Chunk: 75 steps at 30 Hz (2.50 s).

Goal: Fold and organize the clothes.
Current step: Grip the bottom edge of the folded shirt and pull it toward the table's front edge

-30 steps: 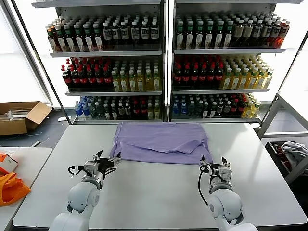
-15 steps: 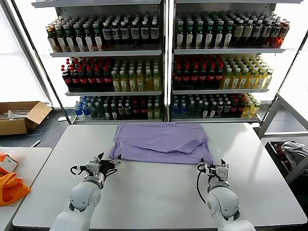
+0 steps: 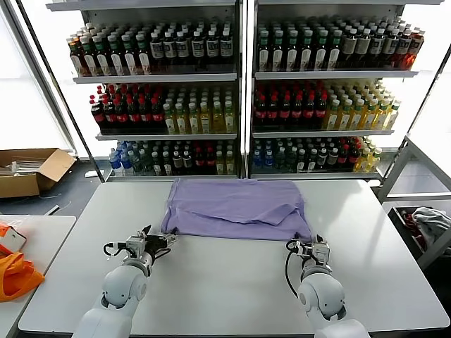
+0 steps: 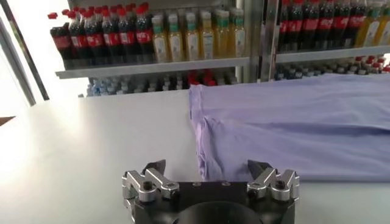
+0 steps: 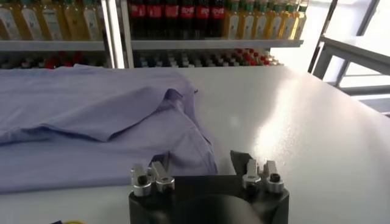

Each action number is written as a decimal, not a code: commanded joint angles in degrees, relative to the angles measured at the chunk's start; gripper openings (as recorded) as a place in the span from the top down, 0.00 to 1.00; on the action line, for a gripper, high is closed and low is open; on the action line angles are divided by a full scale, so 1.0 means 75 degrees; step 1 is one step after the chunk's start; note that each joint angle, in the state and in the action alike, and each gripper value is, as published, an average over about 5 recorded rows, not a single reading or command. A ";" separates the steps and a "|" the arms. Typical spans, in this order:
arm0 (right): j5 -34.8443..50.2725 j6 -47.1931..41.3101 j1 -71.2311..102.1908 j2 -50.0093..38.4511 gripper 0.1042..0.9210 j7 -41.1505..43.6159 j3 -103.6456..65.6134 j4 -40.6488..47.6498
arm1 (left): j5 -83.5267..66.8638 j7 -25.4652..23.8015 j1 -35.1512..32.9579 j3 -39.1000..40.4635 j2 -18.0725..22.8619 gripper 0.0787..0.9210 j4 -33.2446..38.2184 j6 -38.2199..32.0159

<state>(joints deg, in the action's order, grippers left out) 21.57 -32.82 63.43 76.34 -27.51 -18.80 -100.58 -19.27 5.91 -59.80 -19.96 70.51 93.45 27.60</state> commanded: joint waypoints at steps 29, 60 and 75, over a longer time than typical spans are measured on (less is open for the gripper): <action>0.0003 -0.0020 0.0967 -0.0199 0.98 0.0208 -0.0099 -0.1531 | 0.0635 -0.0100 -0.1153 -0.0048 0.0040 0.99 0.1380 -0.0297; -0.0160 0.0211 0.4754 -0.1152 0.98 -0.0847 -0.0234 -0.4243 | 0.1711 0.0262 -0.6421 -0.0430 0.0556 0.99 0.4765 -0.1101; -0.0283 0.0223 0.4848 -0.1059 0.82 -0.0763 -0.0268 -0.4127 | 0.1746 0.0191 -0.6192 -0.0497 0.0623 0.91 0.4670 -0.0994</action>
<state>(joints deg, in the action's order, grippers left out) 19.77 -31.30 97.67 68.60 -33.06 -20.82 -130.79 -6.64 7.39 -105.13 -23.55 74.81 128.04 20.42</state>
